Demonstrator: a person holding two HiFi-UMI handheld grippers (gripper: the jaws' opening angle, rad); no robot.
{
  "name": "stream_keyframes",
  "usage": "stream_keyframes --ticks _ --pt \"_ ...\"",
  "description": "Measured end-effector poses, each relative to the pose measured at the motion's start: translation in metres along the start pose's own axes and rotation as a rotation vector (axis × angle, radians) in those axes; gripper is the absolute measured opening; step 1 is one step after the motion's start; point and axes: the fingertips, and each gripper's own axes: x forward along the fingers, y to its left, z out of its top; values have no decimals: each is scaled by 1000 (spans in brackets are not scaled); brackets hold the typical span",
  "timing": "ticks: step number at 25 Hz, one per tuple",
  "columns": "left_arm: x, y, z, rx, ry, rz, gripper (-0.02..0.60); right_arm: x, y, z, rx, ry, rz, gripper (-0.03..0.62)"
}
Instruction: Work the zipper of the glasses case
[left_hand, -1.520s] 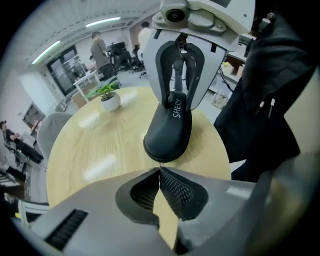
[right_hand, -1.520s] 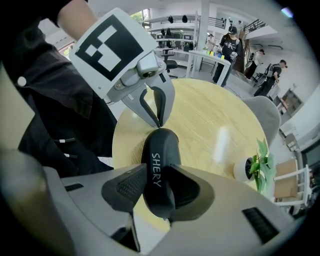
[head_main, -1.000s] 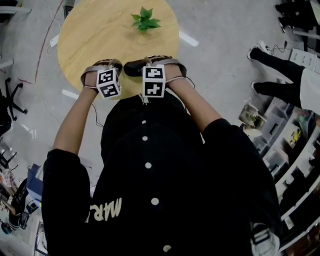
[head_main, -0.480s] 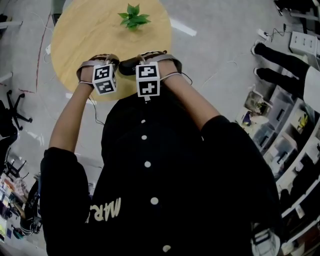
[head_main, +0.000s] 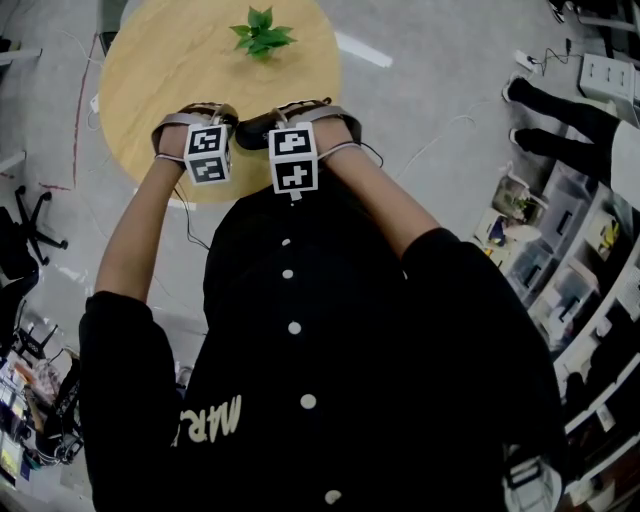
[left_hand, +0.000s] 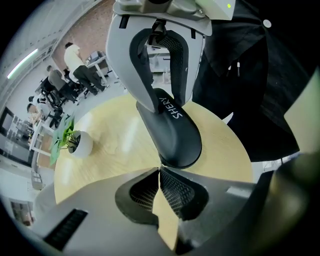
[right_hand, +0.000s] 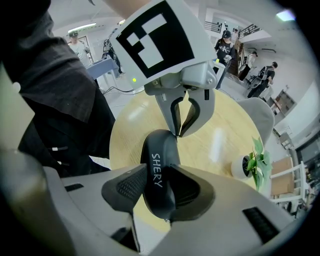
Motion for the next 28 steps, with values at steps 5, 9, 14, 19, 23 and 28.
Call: stream_keyframes --ticks 5,9,14,19,23,28 --pt "0 1 2 73 15 34 8 0 0 0 -4 5 5 149" --pt "1 2 2 83 18 34 9 1 -1 0 -6 9 6 149" --pt "-1 2 1 64 10 80 11 -1 0 0 19 -6 -1 149" --pt "-2 -5 -6 -5 3 82 145 -2 0 1 81 -22 -5 149" --pt "-9 -10 -12 -68 1 109 163 -3 -1 1 146 -43 -3 149" --pt "-28 -8 -16 -249 -41 210 163 -23 -9 1 357 -187 -1 126"
